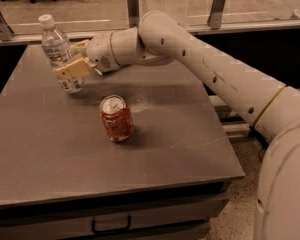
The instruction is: Move blue plastic bottle near coke can
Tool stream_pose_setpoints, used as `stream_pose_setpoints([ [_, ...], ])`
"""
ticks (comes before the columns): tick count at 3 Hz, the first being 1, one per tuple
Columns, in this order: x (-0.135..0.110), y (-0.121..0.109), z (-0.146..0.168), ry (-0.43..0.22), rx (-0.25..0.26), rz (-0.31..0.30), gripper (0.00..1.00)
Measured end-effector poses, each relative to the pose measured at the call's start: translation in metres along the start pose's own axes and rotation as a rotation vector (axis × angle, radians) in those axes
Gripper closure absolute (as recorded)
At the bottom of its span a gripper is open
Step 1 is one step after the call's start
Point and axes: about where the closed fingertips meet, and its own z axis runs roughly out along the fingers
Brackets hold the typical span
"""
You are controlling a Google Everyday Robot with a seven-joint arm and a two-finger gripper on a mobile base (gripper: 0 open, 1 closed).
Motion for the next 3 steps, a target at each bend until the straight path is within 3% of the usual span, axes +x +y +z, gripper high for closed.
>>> stream_pose_setpoints([
  [2, 0.011, 0.01, -0.06, 0.034, 0.091, 0.032, 1.0],
  [3, 0.019, 0.02, -0.084, 0.032, 0.097, 0.054, 1.0],
])
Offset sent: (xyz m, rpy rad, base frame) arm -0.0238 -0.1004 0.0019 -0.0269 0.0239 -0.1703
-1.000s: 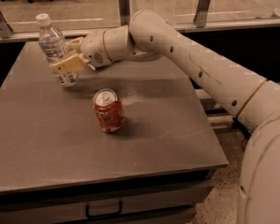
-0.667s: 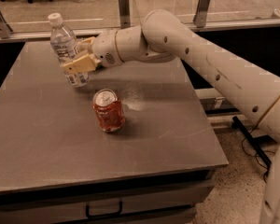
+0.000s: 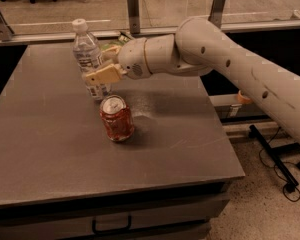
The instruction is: Move blue plastic bottle near coke can
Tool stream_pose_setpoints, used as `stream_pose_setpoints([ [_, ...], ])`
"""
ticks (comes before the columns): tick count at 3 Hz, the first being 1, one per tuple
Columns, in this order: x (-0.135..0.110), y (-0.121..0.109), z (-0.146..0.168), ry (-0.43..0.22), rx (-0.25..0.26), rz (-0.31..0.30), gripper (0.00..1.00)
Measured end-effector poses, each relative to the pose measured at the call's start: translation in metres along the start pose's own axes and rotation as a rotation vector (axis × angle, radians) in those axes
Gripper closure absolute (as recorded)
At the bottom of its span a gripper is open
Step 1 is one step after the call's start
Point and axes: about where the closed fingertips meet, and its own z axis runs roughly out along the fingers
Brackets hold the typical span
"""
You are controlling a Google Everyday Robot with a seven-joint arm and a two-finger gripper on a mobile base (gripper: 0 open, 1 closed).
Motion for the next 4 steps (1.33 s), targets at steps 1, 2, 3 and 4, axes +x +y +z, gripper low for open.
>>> stream_pose_setpoints([
  [1, 0.01, 0.008, -0.019, 0.007, -0.004, 0.027, 1.0],
  [2, 0.021, 0.017, -0.033, 0.015, -0.008, 0.059, 0.84],
  [3, 0.029, 0.023, -0.035, 0.018, -0.009, 0.075, 0.61],
  [4, 0.032, 0.024, -0.033, 0.014, -0.009, 0.073, 0.37],
])
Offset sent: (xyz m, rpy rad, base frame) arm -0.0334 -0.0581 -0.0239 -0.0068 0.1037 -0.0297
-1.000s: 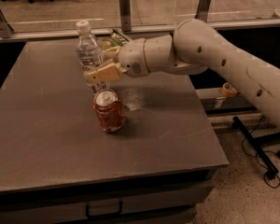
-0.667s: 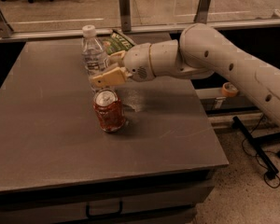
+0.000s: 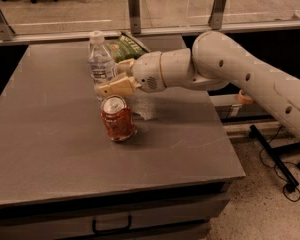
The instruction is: Move blue plastic bottle near coke can
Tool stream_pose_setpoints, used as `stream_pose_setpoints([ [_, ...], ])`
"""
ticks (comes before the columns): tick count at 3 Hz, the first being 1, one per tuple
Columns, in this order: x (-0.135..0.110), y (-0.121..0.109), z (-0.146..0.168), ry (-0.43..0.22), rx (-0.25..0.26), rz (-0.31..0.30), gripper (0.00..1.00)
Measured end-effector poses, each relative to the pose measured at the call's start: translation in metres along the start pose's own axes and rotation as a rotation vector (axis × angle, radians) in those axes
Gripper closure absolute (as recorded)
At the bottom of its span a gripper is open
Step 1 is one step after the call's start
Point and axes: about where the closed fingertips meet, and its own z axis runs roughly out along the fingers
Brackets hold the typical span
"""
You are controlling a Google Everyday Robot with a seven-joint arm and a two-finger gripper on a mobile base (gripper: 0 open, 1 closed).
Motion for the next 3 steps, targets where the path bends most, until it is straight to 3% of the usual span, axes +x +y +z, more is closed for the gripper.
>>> stream_pose_setpoints([
  [1, 0.0006, -0.0011, -0.0023, 0.004, 0.012, -0.005, 0.13],
  [2, 0.0014, -0.0033, -0.0063, 0.008, 0.03, -0.007, 0.0],
  [3, 0.0005, -0.0051, -0.0085, 0.007, 0.042, -0.01, 0.0],
])
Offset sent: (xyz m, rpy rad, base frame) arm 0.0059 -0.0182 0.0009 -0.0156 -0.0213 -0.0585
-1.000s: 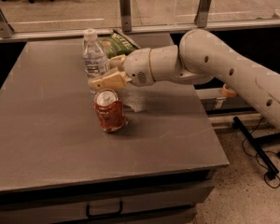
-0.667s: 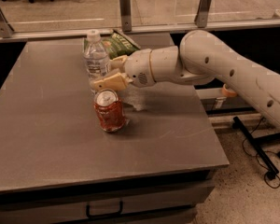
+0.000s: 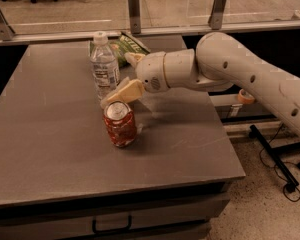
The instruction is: Move blue plastic bottle near coke can
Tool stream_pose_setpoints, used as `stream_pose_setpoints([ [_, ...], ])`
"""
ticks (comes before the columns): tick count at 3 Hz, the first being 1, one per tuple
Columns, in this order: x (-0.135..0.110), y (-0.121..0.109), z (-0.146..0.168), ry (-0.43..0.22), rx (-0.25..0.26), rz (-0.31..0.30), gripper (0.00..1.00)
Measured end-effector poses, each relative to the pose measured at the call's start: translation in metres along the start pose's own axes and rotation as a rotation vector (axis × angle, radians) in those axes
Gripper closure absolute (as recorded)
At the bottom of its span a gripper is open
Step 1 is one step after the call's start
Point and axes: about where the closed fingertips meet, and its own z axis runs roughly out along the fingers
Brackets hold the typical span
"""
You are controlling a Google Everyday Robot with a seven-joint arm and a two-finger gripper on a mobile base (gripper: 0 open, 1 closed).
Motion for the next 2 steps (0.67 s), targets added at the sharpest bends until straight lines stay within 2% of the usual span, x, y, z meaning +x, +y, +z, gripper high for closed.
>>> stream_pose_setpoints([
  [2, -0.0098, -0.0081, -0.0055, 0.012, 0.07, 0.032, 0.0],
])
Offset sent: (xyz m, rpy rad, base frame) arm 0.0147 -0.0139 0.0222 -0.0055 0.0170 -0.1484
